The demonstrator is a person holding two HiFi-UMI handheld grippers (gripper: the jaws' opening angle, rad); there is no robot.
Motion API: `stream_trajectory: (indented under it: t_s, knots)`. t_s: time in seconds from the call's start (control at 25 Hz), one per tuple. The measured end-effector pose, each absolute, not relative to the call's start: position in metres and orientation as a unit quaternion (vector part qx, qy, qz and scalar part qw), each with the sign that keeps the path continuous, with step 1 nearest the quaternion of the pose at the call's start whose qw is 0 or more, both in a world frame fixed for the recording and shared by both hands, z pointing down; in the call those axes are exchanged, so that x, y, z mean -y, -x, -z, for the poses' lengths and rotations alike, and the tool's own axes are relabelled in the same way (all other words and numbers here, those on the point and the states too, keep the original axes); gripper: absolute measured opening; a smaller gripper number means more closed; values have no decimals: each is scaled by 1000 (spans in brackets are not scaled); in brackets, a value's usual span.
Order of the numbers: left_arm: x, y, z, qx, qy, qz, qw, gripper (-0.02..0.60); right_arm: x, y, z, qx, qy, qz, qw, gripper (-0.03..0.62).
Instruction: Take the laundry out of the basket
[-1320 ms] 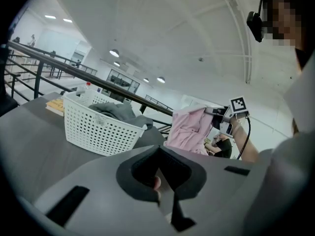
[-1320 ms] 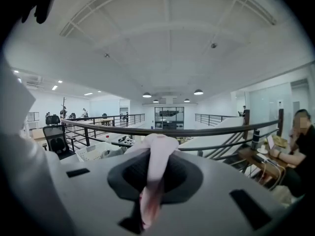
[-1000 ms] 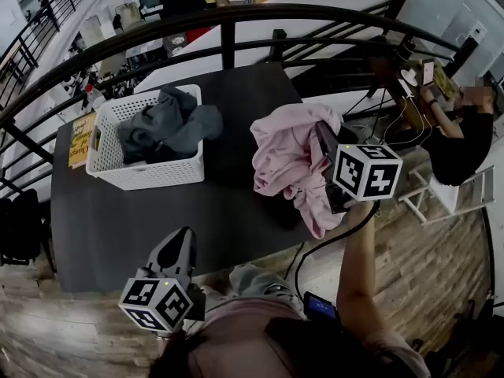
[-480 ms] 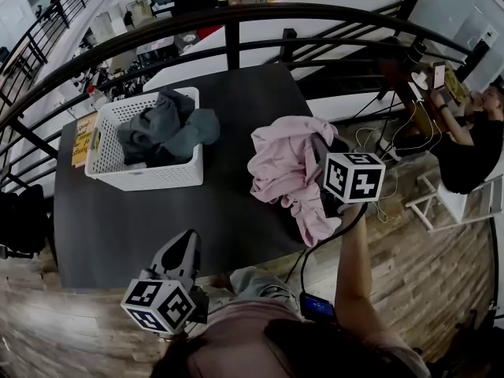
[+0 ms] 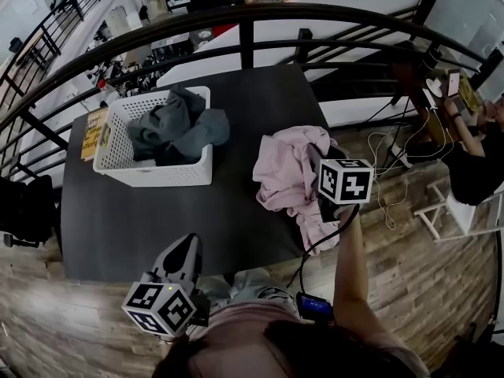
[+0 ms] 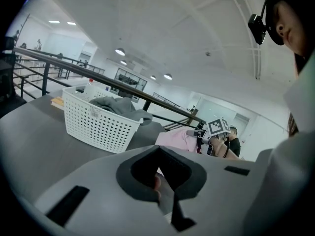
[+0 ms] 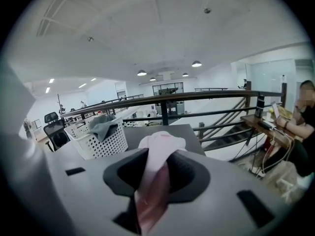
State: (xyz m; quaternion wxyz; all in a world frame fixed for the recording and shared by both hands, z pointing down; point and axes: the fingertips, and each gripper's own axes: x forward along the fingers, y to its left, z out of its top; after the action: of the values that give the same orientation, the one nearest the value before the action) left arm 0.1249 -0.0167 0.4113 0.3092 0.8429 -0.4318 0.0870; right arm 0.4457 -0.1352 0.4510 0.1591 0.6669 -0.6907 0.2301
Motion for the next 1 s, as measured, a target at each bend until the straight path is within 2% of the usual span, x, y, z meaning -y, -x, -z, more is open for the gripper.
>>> stream_trajectory:
  t_s: [0.2, 0.32, 1.0]
  knots:
    - [23, -114, -413, 442, -837, -87, 311, -11, 140, -441, -456, 679, -676, -232, 170, 186]
    - [30, -108, -415, 440, -837, -91, 313, -11, 138, -442, -454, 669, -685, -232, 172, 204]
    - [67, -73, -412, 389, -859, -101, 317, -11, 115, -430, -425, 603, -750, -209, 172, 209]
